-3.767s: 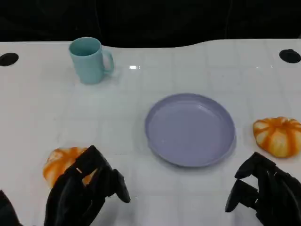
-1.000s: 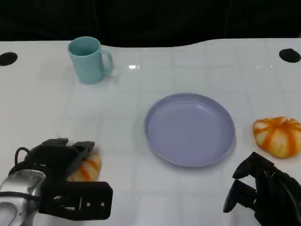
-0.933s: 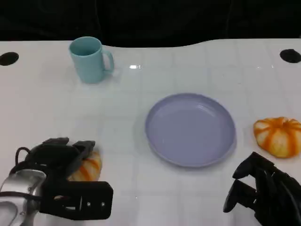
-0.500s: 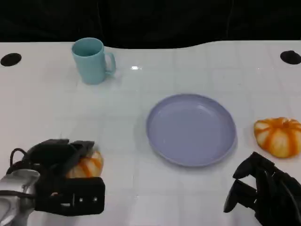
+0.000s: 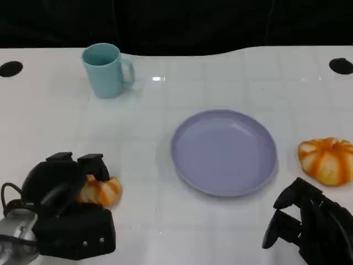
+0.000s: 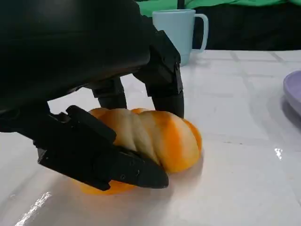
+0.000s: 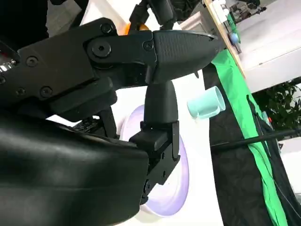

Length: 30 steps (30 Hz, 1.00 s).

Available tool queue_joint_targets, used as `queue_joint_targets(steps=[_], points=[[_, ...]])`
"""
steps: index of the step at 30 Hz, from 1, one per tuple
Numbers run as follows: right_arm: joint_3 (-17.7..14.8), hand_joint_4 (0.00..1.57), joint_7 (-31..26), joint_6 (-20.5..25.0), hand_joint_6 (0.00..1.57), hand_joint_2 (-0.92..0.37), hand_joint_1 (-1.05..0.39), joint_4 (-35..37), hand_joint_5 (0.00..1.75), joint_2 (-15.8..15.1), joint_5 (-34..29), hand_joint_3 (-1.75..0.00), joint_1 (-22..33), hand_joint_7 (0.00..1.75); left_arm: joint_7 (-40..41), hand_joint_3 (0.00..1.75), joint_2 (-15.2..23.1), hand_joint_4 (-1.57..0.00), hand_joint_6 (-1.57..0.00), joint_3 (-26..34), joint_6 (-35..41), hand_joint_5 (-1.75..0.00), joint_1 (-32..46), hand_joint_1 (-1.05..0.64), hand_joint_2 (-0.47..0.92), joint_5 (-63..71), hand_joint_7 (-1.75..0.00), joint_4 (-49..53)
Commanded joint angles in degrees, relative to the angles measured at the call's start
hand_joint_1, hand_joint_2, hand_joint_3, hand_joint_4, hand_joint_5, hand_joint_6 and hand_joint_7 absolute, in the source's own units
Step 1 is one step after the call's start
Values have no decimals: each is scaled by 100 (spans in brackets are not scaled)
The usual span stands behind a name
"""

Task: Grasp the bread from the table and place it into the plate.

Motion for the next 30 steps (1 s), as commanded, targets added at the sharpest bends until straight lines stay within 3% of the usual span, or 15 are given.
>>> queue_joint_targets(steps=[1, 8, 17, 30], points=[[-57, 63, -11, -2, 46, -92, -54, -12, 175, -41, 55, -41, -18, 164, 382, 82, -31, -86, -66, -10, -369, -175, -114, -19, 70, -40, -175, 269], [-46, 64, -18, -5, 47, -92, -54, 13, 175, -23, 44, -42, -38, 165, 593, 103, -73, -89, -67, 138, -771, -175, -269, -17, 59, -232, -175, 387], [-47, 63, 15, -21, 45, -92, -55, 53, 175, -44, 36, -42, -50, 164, 105, 107, -182, -84, -68, 341, -590, -175, -372, -18, 60, -627, -175, -35], [-4, 64, 3, -66, 45, -92, -55, 79, 175, -7, -6, -41, -44, 165, -505, 124, -373, -85, -70, 496, -561, -175, -956, -12, 48, -1037, -175, -255]])
